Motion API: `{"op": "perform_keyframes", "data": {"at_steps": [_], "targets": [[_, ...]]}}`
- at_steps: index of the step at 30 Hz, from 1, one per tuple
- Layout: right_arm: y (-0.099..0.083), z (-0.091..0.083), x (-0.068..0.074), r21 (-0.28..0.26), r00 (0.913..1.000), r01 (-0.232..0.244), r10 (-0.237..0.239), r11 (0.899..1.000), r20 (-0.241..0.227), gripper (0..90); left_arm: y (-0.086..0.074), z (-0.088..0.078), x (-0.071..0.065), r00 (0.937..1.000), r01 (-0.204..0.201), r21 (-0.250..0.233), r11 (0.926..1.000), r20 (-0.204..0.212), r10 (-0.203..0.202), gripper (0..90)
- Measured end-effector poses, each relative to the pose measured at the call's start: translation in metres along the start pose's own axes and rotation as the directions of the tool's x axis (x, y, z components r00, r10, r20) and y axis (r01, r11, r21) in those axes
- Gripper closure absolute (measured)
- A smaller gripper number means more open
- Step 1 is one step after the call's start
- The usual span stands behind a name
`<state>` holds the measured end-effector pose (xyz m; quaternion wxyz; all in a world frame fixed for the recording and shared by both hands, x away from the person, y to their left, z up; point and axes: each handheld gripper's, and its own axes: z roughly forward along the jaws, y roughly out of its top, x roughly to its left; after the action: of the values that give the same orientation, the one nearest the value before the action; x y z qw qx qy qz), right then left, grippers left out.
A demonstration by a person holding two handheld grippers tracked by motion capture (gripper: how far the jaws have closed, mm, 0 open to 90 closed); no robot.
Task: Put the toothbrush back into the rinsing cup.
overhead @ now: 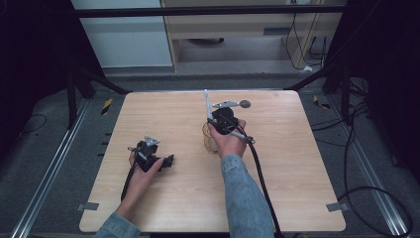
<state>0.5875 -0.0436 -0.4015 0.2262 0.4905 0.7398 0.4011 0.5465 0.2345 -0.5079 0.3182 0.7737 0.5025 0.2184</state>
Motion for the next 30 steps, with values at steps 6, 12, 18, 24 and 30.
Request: {"op": "perform_keyframes", "data": {"at_steps": [6,12,18,24,30], "targets": [[-0.001,-0.002,-0.002,-0.003,1.0,-0.006,0.006,1.0,-0.003,64.3,0.0,0.0,0.0,1.0,0.001,0.0,1.0,0.0,-0.001,0.0],[-0.001,-0.005,-0.002,-0.007,1.0,0.002,-0.002,1.0,-0.009,64.5,0.0,0.0,0.0,1.0,0.0,0.0,1.0,0.0,0.0,0.0],[0.001,-0.009,0.0,-0.001,0.9999,0.012,-0.012,1.0,-0.01,64.3,0.0,0.001,0.0,1.0,0.001,-0.002,1.0,0.002,-0.001,0.0],[0.001,-0.016,0.001,-0.011,0.9998,0.015,-0.015,1.0,-0.011,62.9,0.0,0.0,0.0,1.0,0.0,-0.002,1.0,0.003,0.0,0.0],[0.002,-0.023,0.001,-0.023,0.9995,0.023,-0.024,0.999,-0.019,60.6,0.0,0.0,0.0,1.0,0.0,-0.001,1.0,0.003,0.0,0.0]]}}
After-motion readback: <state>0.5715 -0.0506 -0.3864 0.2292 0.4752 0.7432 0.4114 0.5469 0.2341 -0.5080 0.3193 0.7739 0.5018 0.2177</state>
